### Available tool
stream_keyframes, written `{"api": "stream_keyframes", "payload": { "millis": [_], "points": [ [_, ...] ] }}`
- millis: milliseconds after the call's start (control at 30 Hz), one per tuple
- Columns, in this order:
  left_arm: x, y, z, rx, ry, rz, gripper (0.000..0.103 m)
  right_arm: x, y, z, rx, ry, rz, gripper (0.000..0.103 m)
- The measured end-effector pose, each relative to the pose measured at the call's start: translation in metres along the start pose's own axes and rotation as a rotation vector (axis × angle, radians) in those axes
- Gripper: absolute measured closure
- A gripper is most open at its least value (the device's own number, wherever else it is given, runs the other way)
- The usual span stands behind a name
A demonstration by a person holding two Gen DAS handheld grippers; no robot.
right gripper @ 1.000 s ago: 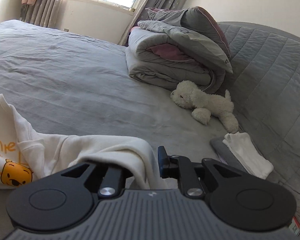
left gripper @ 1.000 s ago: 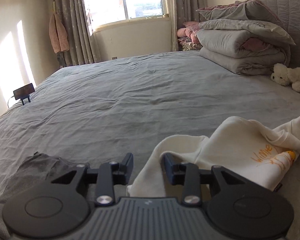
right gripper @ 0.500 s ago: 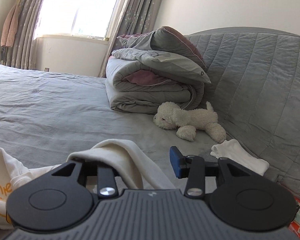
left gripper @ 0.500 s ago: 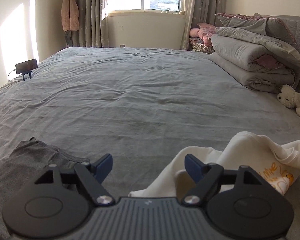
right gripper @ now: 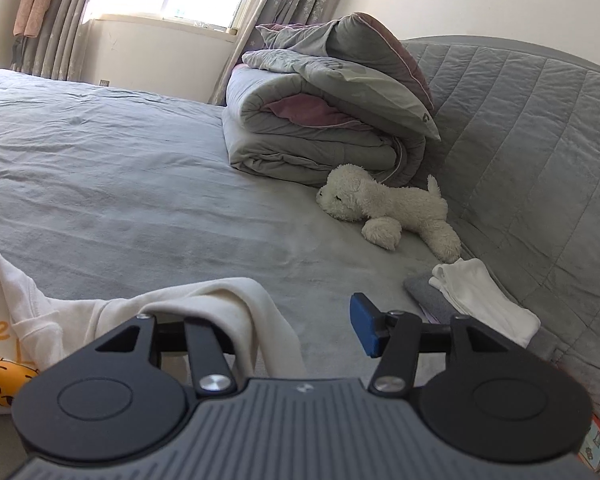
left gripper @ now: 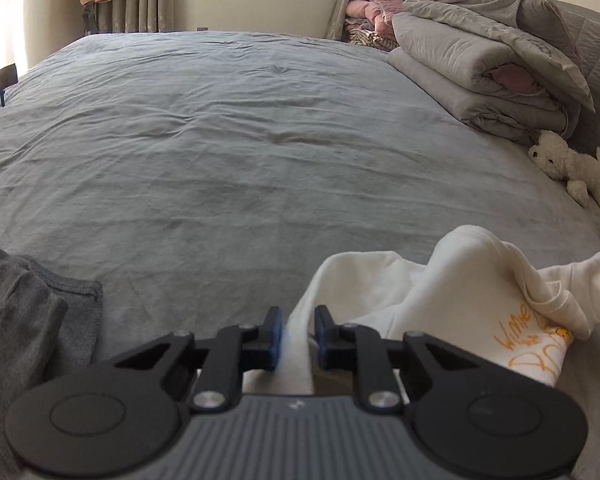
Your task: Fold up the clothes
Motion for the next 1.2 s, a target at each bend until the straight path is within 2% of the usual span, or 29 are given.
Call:
{"api": "stream_keyframes", "payload": {
  "millis": [100,133,167,233,300,367,400,467,500,533,567,633,700,733,800,833,900,967,1033,1067,1100,1133,1167,1200],
  "points": [
    [-0.019,0.014,0.008,0.05,0.002,0.106,0.089,0.005,-0.005,0.004,0.01,0.009,-0.027,0.049],
    [-0.027,0.018,0.011,0.067,0.0,0.141,0.089,0.005,-0.006,0.003,0.011,0.023,-0.029,0.061],
    [-0.033,0.021,0.013,0.082,0.0,0.168,0.089,0.004,-0.006,0.002,0.014,0.041,-0.029,0.08],
    [-0.052,0.027,0.015,0.103,-0.017,0.248,0.089,0.001,-0.005,0.004,0.045,0.058,-0.023,0.09],
    [-0.08,0.035,0.017,0.112,-0.06,0.361,0.089,-0.007,0.004,0.016,0.121,0.034,0.035,0.093],
    [-0.108,0.043,0.02,0.121,-0.103,0.473,0.09,-0.023,0.019,0.037,0.256,0.028,0.145,0.093],
    [-0.123,0.047,0.021,0.126,-0.125,0.529,0.091,-0.034,0.026,0.049,0.336,0.032,0.208,0.093],
    [-0.157,0.052,0.021,0.163,-0.148,0.69,0.099,-0.052,0.036,0.073,0.483,0.038,0.312,0.093],
    [-0.169,0.055,0.016,0.152,-0.152,0.749,0.099,-0.05,0.035,0.077,0.496,0.028,0.297,0.092],
    [-0.171,0.057,0.009,0.126,-0.147,0.76,0.099,-0.044,0.032,0.076,0.484,0.015,0.255,0.092],
    [-0.161,0.058,0.003,0.102,-0.123,0.725,0.099,-0.034,0.026,0.072,0.458,0.008,0.194,0.092],
    [-0.139,0.059,-0.01,0.056,-0.067,0.637,0.099,-0.002,0.002,0.058,0.416,0.015,-0.021,0.092],
    [-0.117,0.059,-0.022,0.011,-0.012,0.548,0.103,0.017,-0.021,0.05,0.478,0.064,-0.177,0.092],
    [-0.113,0.059,-0.023,0.005,-0.006,0.535,0.103,0.021,-0.026,0.048,0.513,0.092,-0.213,0.092],
    [-0.111,0.06,-0.023,0.002,-0.007,0.53,0.103,0.021,-0.025,0.044,0.539,0.134,-0.223,0.092],
    [-0.111,0.06,-0.022,0.005,-0.01,0.528,0.103,0.02,-0.022,0.041,0.517,0.141,-0.215,0.092],
    [-0.102,0.054,-0.012,0.054,-0.026,0.472,0.102,0.018,-0.02,0.033,0.429,0.123,-0.208,0.092],
    [-0.092,0.047,-0.003,0.106,-0.038,0.409,0.098,0.017,-0.02,0.025,0.339,0.095,-0.206,0.082],
    [-0.076,0.03,0.008,0.196,-0.032,0.331,0.081,0.017,-0.022,0.028,0.297,0.063,-0.206,0.079],
    [-0.073,0.025,0.013,0.24,-0.029,0.32,0.065,0.017,-0.023,0.031,0.279,0.047,-0.204,0.067],
    [-0.071,0.02,0.018,0.283,-0.027,0.317,0.057,0.018,-0.025,0.034,0.26,0.031,-0.201,0.059],
    [-0.07,0.016,0.023,0.331,-0.026,0.315,0.055,0.018,-0.026,0.036,0.242,0.015,-0.199,0.045],
    [-0.069,0.012,0.029,0.379,-0.025,0.314,0.048,0.018,-0.027,0.039,0.224,-0.002,-0.197,0.037],
    [-0.069,0.008,0.034,0.428,-0.025,0.313,0.04,0.019,-0.028,0.042,0.205,-0.018,-0.195,0.035]
  ]
}}
Point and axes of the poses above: each gripper's, at about its wrist camera, not at the fingertips, and x roughly the way its jaws point, z to its right, y to its top, the point moved 9 cm from there along x, roughly the way its jaws point, and after that the axes turned 1 degree about z, right-handed, at the moved point
